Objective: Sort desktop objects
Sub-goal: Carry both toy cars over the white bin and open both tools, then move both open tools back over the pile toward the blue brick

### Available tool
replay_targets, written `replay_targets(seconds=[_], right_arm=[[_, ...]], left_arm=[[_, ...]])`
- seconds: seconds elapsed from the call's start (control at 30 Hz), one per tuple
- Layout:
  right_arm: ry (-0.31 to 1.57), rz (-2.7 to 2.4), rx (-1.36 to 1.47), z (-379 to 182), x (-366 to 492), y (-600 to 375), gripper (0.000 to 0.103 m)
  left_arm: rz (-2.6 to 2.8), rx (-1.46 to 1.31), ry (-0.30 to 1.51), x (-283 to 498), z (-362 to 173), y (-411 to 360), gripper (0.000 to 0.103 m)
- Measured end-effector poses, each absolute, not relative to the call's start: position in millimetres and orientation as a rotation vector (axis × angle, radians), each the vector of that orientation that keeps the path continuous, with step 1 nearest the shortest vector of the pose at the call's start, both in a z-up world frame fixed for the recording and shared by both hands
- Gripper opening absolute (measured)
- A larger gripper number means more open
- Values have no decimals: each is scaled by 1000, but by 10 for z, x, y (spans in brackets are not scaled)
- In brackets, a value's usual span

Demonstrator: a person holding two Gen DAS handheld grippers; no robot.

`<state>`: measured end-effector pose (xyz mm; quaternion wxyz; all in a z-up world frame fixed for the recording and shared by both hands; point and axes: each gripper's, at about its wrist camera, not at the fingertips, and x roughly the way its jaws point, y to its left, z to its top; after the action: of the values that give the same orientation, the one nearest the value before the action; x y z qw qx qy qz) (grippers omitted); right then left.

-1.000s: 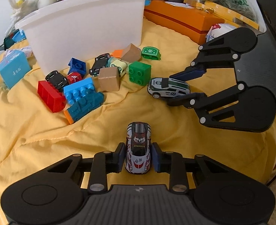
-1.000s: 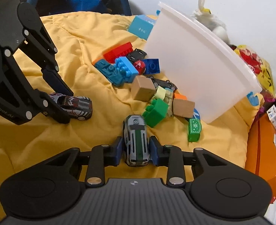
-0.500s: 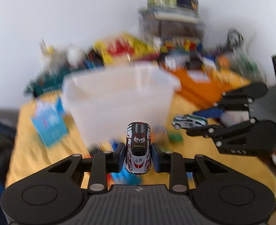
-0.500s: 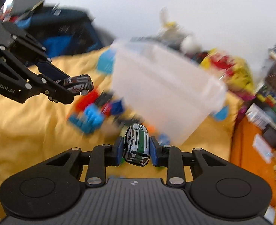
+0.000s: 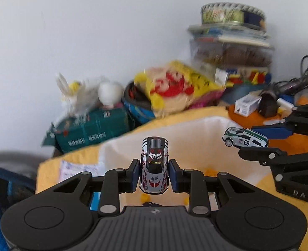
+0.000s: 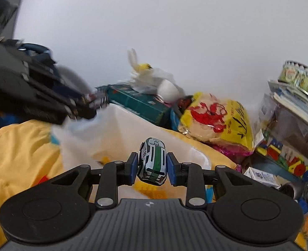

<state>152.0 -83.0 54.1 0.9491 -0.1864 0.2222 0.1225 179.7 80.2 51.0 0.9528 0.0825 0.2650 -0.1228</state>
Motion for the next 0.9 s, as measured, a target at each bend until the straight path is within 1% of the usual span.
replay_targets(seconds=[0.03, 0.1, 0.2, 0.27, 0.37, 0.4, 0.47, 0.57, 0.73, 0.8, 0.9], right_arm=[[466, 236, -374, 521, 1545, -832, 33], [466, 229, -362, 506, 1535, -847, 38], [451, 234, -351, 525, 1402, -894, 41], [453, 250, -327, 528, 1312, -922, 42], [462, 270, -292, 499, 1117, -952, 48], [467, 277, -284, 484, 1071, -952, 52], [482, 291, -269, 441, 953, -959, 56], [500, 296, -268, 348, 811, -964, 63], [563, 311, -233, 218, 662, -1005, 64], [570, 316, -245, 159, 567, -1007, 67], [600, 336, -211, 29, 415, -1044, 67]], left_arm=[[-236, 152, 552, 1826, 488, 786, 35], [-231, 129, 563, 1783, 477, 799, 48], [-237, 132, 522, 1579, 508, 845, 56], [-243, 131, 522, 1454, 525, 876, 58], [-257, 124, 531, 1222, 508, 930, 63], [-253, 122, 536, 1126, 485, 946, 63], [-228, 109, 537, 936, 417, 989, 63], [-181, 68, 586, 745, 248, 1033, 63], [-142, 9, 686, 537, -63, 1078, 63], [-161, 8, 712, 450, -135, 1072, 63], [-130, 67, 670, 230, -196, 997, 63]])
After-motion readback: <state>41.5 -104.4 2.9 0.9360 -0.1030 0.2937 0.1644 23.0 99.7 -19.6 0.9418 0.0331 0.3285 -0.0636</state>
